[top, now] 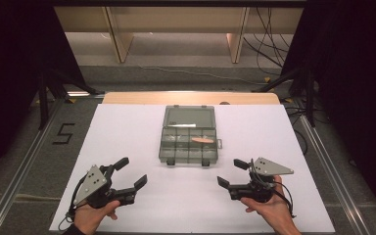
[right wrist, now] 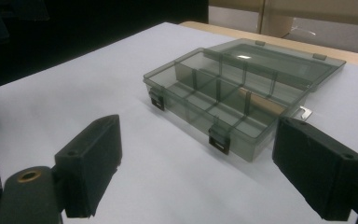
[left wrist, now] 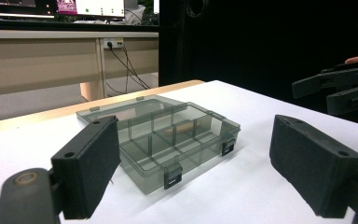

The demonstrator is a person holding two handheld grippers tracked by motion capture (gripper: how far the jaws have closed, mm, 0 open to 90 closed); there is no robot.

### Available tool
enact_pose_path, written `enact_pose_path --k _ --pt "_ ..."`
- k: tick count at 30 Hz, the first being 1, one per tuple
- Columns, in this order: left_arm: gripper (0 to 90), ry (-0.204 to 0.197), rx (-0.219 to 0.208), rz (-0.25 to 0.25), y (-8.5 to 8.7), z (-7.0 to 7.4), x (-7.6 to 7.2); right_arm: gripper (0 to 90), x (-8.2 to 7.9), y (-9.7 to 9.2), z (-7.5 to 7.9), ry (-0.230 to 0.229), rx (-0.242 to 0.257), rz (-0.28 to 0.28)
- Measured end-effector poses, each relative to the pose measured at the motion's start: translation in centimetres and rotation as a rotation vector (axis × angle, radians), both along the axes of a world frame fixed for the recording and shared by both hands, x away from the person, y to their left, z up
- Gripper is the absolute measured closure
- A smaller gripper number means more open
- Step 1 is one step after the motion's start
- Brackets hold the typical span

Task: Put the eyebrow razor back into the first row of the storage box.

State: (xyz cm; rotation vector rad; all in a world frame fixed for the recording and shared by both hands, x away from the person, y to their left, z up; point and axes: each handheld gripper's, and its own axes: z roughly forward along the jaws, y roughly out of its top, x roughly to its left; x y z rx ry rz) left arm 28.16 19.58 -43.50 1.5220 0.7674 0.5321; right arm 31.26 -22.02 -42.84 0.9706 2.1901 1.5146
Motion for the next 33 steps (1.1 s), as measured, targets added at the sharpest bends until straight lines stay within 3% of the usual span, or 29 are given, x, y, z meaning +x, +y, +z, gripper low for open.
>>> enact_pose_path --k 12,13,15,19,21,24,25,33 --pt "16.0 0.001 0.002 0.000 0.02 -0.01 -0.02 16.9 -0.56 -0.37 -0.22 0.019 -0.010 -0.012" --pt "16.0 0.003 0.001 0.002 0.00 -0.03 -0.01 16.9 -0.66 -0.44 -0.14 0.028 -0.029 -0.014" --pt "16.0 0.001 0.002 0.000 -0.02 -0.03 -0.02 16.9 -0.64 -0.34 -0.32 0.007 -0.010 -0.007" --pt "16.0 -0.001 0.003 0.000 0.07 0.00 -0.03 16.8 -0.77 -0.41 -0.34 0.003 -0.019 -0.011" --pt "16.0 0.001 0.002 -0.001 0.01 -0.01 -0.03 16.8 -0.95 -0.49 -0.18 0.025 -0.027 -0.020" --pt "16.0 0.001 0.002 -0.002 -0.05 -0.03 0.01 16.9 -0.93 -0.52 -0.18 0.023 -0.027 -0.018" --pt "16.0 0.000 0.002 -0.003 -0.06 -0.03 0.01 16.9 -0.74 -0.47 -0.36 0.001 -0.015 -0.011" --pt "16.0 0.000 0.002 -0.002 -0.05 -0.03 0.01 16.9 -0.76 -0.46 -0.32 0.007 -0.023 -0.009"
